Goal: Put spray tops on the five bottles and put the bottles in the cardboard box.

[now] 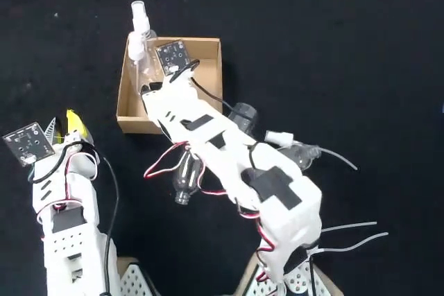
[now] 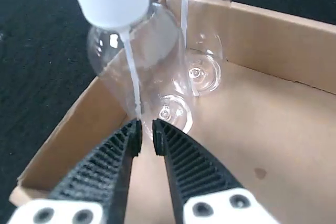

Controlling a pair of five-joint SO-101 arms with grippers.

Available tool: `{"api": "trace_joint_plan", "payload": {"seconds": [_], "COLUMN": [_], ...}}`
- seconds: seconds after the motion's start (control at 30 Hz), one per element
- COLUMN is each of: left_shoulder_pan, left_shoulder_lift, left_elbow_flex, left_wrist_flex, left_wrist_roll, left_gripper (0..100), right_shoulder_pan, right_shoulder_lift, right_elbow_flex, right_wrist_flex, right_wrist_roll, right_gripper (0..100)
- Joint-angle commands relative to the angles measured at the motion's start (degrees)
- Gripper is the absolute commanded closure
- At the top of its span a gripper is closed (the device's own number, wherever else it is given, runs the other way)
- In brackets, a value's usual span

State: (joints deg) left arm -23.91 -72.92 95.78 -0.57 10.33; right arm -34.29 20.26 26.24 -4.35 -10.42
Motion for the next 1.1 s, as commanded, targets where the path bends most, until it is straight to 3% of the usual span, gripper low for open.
{"api": "trace_joint_plan", "payload": {"seconds": [0.0,0.47,0.63,0.77,0.9,1.07], "left_shoulder_pan": [0.5,0.5,0.5,0.5,0.5,0.5], "left_shoulder_lift": [-1.1,-1.2,-1.2,-1.1,-1.1,-1.0], "left_elbow_flex": [1.9,1.9,1.9,1.9,1.9,1.9], "left_wrist_flex": [-1.5,-1.5,-1.5,-1.5,-1.5,-1.5], "left_wrist_roll": [-0.6,-0.6,-0.6,-0.6,-0.6,-0.6], "left_gripper": [91,91,91,91,91,91], "right_shoulder_pan": [1.3,1.6,1.6,1.9,5.1,13.0], "right_shoulder_lift": [-0.6,-0.7,-9.6,-24.1,-39.5,-56.4], "right_elbow_flex": [-4.4,-4.7,-0.6,4.4,5.4,5.3], "right_wrist_flex": [-1.5,-1.5,1.9,11.4,27.9,50.8], "right_wrist_roll": [0.1,0.0,0.1,0.2,1.2,17.5], "right_gripper": [98.4,98.1,98.0,97.9,97.7,88.1]}}
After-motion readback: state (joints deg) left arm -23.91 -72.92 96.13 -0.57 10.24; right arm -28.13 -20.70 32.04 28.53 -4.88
